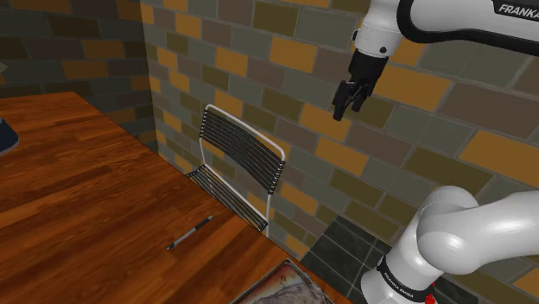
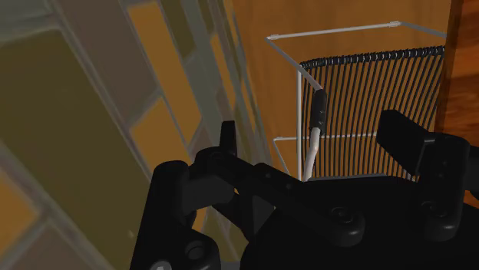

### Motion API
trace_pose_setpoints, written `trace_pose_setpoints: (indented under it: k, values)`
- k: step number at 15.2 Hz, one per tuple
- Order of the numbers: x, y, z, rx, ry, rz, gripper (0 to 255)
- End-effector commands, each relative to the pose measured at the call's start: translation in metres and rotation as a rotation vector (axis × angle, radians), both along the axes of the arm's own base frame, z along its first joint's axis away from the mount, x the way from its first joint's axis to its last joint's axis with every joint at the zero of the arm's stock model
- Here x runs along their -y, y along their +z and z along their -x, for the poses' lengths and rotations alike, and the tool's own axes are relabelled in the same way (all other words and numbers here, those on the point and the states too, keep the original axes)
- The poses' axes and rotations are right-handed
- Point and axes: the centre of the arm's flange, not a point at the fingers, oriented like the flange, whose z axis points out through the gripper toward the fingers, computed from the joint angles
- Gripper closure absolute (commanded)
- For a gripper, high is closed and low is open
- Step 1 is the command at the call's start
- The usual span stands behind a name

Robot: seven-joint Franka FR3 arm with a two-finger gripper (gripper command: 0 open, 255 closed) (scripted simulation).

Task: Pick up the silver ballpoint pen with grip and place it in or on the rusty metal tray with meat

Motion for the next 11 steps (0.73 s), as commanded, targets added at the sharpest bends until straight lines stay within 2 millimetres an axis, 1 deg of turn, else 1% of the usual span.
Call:
trace_pose_setpoints:
  k: [1,6,11]
  values:
    - [0.000,0.000,0.000,0.000,0.000,0.000,0]
    - [-0.049,-0.038,0.013,0.012,-0.176,-0.028,0]
    - [-0.101,-0.074,0.018,0.024,-0.352,-0.056,0]
